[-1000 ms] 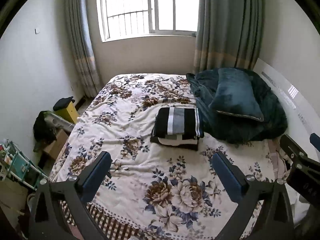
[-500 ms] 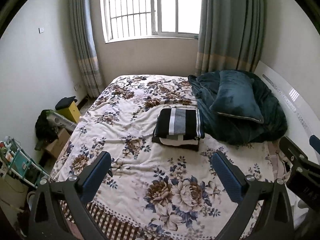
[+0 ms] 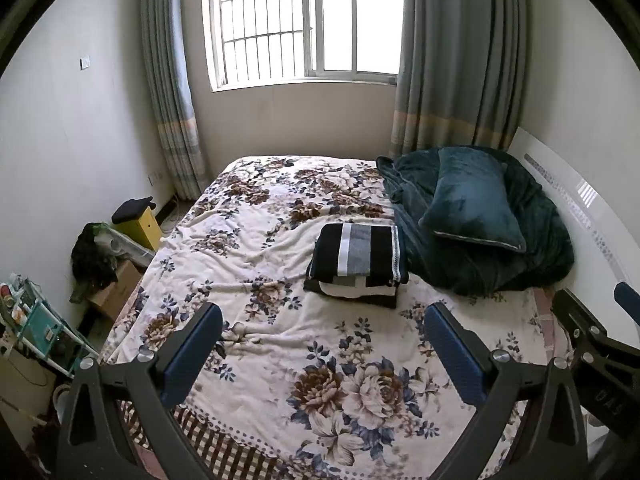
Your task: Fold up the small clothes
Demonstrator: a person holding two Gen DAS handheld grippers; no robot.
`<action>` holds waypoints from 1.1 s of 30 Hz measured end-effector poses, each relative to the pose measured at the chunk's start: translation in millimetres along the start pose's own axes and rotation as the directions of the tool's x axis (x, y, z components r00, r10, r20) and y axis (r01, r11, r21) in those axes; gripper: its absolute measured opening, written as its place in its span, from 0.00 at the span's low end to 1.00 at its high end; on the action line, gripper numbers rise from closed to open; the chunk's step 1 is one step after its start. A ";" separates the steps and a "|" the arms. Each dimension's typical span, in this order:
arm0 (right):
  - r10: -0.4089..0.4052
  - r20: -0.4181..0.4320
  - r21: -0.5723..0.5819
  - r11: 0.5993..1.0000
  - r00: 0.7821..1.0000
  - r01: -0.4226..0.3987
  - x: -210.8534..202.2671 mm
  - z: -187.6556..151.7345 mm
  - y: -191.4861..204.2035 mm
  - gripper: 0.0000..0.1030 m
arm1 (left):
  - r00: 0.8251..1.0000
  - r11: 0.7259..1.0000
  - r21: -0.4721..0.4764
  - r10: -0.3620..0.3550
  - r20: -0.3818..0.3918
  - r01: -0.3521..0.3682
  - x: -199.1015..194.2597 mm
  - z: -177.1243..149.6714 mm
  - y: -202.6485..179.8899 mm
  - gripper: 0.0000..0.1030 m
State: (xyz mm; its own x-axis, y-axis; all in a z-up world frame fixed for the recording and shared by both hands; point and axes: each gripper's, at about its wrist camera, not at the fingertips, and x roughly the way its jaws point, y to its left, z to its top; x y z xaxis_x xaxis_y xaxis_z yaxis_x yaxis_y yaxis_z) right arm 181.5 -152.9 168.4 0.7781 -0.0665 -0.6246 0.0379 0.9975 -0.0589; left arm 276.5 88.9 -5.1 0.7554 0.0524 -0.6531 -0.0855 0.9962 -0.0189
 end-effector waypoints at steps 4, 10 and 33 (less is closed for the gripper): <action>-0.001 0.003 -0.003 1.000 1.000 0.001 2.2 -0.4 0.0 1.00 | 1.000 1.000 0.001 0.002 0.000 -0.002 0.2 1.5 -0.1 1.00; 0.000 0.004 -0.007 1.000 1.000 0.000 2.7 -0.3 -0.2 1.00 | 1.000 1.000 -0.004 0.006 -0.005 -0.006 -1.3 5.2 -0.4 1.00; 0.011 -0.003 -0.003 1.000 1.000 -0.011 1.0 -4.1 -5.4 1.00 | 1.000 1.000 -0.012 0.017 -0.004 -0.017 -3.9 6.1 5.2 1.00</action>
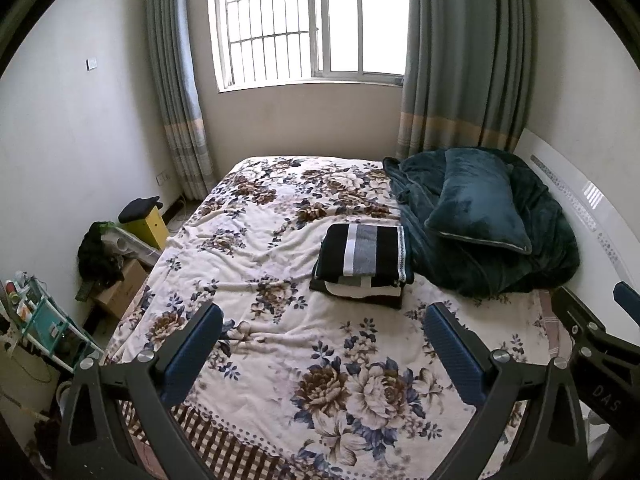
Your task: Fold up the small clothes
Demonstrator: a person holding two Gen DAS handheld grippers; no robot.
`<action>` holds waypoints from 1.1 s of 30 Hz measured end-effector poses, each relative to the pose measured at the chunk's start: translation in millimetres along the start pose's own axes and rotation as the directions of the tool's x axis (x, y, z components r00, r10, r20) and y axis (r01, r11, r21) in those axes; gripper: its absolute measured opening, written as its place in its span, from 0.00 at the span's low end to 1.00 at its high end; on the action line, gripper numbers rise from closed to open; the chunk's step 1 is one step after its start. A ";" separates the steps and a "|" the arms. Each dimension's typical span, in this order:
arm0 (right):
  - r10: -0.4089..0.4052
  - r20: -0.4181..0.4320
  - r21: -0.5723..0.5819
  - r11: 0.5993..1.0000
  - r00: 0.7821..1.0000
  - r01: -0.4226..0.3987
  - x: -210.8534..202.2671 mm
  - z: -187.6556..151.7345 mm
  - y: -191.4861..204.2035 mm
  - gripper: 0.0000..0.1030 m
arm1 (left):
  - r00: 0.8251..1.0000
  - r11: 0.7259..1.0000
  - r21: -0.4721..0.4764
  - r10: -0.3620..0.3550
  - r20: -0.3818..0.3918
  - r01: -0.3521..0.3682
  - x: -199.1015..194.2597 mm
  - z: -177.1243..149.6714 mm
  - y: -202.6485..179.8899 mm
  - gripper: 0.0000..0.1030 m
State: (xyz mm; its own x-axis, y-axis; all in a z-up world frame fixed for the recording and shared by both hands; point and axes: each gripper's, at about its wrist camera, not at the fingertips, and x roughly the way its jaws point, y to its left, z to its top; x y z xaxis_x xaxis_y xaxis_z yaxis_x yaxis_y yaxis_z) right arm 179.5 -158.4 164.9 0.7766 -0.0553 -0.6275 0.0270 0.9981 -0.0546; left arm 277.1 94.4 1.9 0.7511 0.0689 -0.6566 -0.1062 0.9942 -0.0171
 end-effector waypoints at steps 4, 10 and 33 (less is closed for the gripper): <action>0.001 -0.001 -0.002 1.000 1.000 -0.001 -0.9 0.4 0.7 1.00 | 1.000 1.000 -0.001 0.000 0.000 0.000 -0.6 0.0 -0.1 1.00; 0.005 0.001 -0.003 1.000 1.000 -0.005 0.8 1.5 2.1 1.00 | 1.000 1.000 0.001 0.000 0.000 0.000 -0.3 -1.5 0.7 1.00; 0.004 0.001 -0.002 1.000 1.000 -0.004 -1.3 -0.2 3.1 1.00 | 1.000 1.000 -0.003 0.004 0.007 -0.004 -0.9 -4.1 3.4 1.00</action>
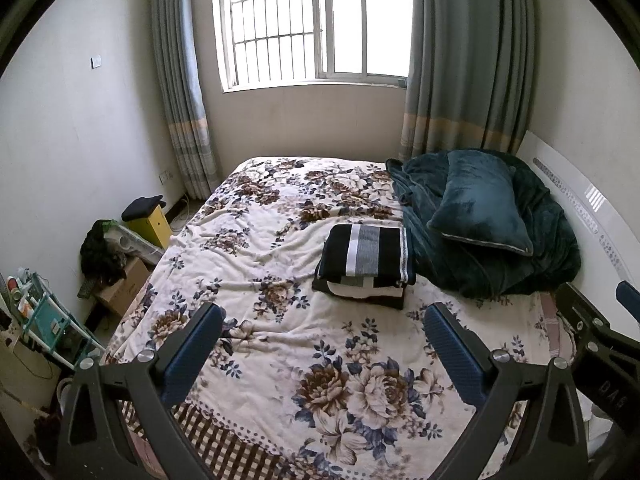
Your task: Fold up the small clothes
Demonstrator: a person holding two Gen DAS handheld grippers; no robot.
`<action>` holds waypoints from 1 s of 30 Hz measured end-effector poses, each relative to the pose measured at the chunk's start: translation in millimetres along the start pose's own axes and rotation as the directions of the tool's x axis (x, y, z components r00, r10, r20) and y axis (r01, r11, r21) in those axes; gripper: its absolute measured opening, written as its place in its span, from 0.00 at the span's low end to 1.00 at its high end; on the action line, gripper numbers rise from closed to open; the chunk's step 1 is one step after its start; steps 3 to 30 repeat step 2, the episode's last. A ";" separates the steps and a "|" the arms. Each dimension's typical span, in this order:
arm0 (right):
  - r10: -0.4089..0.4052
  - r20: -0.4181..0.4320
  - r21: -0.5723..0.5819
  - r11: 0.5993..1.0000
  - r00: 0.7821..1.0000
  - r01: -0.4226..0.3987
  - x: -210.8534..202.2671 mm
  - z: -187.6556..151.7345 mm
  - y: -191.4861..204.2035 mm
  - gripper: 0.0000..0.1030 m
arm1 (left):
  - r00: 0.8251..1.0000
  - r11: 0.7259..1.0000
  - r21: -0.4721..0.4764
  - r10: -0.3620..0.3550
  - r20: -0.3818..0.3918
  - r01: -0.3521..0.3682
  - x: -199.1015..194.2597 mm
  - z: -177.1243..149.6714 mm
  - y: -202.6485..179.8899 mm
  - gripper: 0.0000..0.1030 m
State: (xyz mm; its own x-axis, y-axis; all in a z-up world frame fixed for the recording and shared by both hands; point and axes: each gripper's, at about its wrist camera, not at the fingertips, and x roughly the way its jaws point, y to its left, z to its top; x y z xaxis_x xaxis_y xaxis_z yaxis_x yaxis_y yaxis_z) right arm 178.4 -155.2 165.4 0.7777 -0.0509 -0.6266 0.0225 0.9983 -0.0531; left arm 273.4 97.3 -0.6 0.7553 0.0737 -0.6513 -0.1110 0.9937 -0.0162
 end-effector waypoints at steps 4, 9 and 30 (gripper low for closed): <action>0.002 -0.001 0.006 1.000 1.000 -0.002 -1.8 -1.0 -0.4 1.00 | 1.000 1.000 -0.001 -0.003 0.000 0.003 -0.1 0.2 0.5 1.00; 0.002 -0.001 0.006 1.000 1.000 -0.002 -1.8 -1.0 -0.4 1.00 | 1.000 1.000 -0.001 -0.003 0.000 0.003 -0.1 0.2 0.5 1.00; 0.002 -0.001 0.006 1.000 1.000 -0.002 -1.8 -1.0 -0.4 1.00 | 1.000 1.000 -0.001 -0.003 0.000 0.003 -0.1 0.2 0.5 1.00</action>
